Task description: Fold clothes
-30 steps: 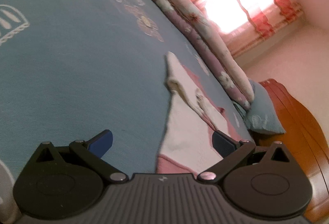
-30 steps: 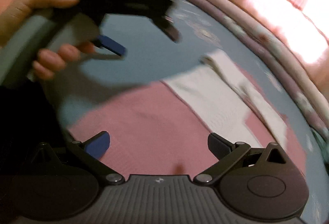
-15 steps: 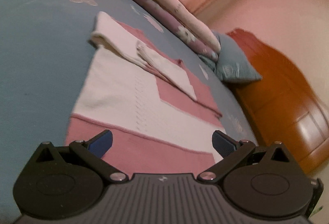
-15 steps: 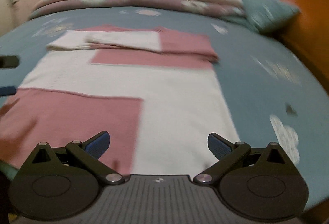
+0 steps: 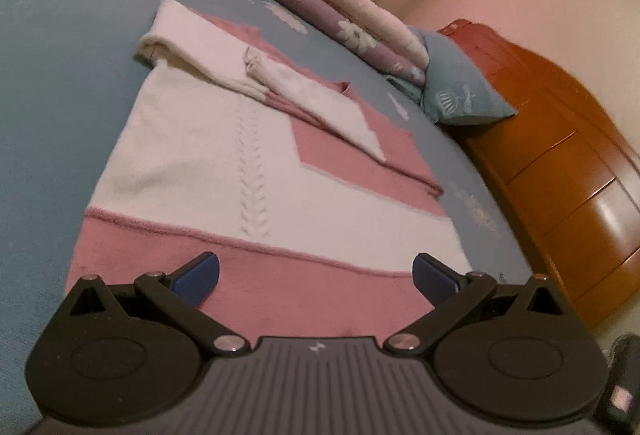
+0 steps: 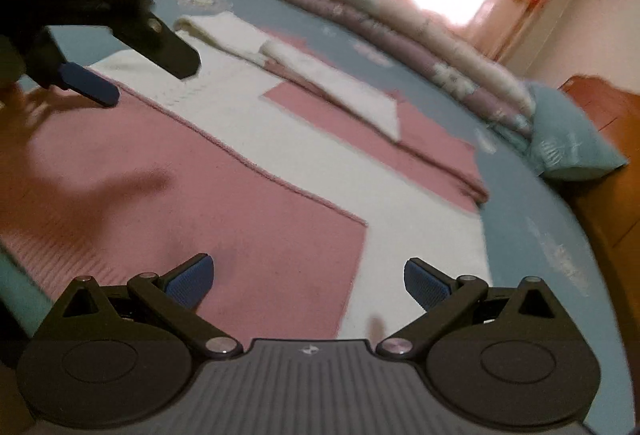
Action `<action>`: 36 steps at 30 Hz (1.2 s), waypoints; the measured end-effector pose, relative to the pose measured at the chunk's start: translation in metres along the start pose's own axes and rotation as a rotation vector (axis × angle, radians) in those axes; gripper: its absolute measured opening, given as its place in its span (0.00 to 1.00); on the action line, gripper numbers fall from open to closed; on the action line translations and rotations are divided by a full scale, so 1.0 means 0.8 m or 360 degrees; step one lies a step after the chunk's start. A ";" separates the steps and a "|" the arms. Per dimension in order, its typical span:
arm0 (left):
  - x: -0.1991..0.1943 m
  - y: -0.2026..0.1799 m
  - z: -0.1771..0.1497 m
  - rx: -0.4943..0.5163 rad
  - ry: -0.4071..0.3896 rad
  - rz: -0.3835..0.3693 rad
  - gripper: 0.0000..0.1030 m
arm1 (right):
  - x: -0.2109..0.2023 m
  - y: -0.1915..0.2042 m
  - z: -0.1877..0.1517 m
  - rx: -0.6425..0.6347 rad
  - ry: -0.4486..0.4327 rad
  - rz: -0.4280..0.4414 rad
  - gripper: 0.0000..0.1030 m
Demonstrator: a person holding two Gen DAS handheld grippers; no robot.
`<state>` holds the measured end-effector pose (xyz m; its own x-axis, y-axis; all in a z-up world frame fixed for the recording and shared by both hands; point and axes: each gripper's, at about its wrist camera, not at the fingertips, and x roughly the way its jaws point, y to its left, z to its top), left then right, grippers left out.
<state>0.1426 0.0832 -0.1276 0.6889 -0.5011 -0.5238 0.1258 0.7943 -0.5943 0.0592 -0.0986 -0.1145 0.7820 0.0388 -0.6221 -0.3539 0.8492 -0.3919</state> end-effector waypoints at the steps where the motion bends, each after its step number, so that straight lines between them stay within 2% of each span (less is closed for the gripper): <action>1: 0.000 0.001 0.000 0.0003 0.0002 -0.0009 0.99 | -0.006 -0.001 -0.005 0.0017 0.0011 -0.0002 1.00; 4: -0.001 0.003 0.000 -0.0003 0.0001 -0.0029 0.99 | -0.019 -0.011 -0.010 0.0102 0.0036 0.0051 1.00; 9: -0.003 0.006 -0.001 -0.0008 -0.0001 -0.0047 0.99 | 0.004 -0.025 0.014 0.0232 -0.0027 -0.0041 1.00; 13: -0.004 0.008 0.000 -0.0028 -0.0006 -0.0059 0.99 | 0.028 -0.028 0.012 0.0317 0.0072 -0.0073 1.00; 16: -0.003 0.010 0.001 -0.0033 -0.0001 -0.0066 0.99 | 0.023 -0.038 -0.003 0.0426 0.0100 0.0006 1.00; 19: -0.003 0.011 0.001 -0.0043 0.0001 -0.0077 0.99 | 0.016 -0.057 -0.020 0.0621 0.0149 0.0127 1.00; 22: -0.003 0.013 0.000 -0.0053 -0.0003 -0.0089 0.99 | 0.005 -0.071 -0.022 0.0764 0.0133 0.0155 1.00; 24: -0.003 0.014 0.000 -0.0056 -0.0005 -0.0092 0.99 | -0.004 -0.076 -0.016 0.0738 0.0057 0.0122 1.00; 28: -0.003 0.015 0.001 -0.0062 -0.0004 -0.0093 0.99 | 0.002 -0.078 -0.009 0.0680 0.0014 0.0083 1.00; 31: -0.003 0.015 0.001 -0.0058 -0.0005 -0.0096 0.99 | 0.019 -0.082 -0.018 0.0737 0.0109 0.0062 1.00; 33: -0.003 0.016 0.001 -0.0058 -0.0006 -0.0099 0.99 | 0.026 -0.087 -0.027 0.0797 0.0171 0.0096 1.00; 36: -0.002 0.016 0.001 -0.0060 -0.0004 -0.0098 0.99 | 0.021 -0.090 -0.036 0.0804 0.0163 0.0119 1.00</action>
<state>0.1436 0.0946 -0.1338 0.6825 -0.5476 -0.4840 0.1413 0.7486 -0.6478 0.0830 -0.1739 -0.1161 0.7009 0.0787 -0.7089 -0.0953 0.9953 0.0162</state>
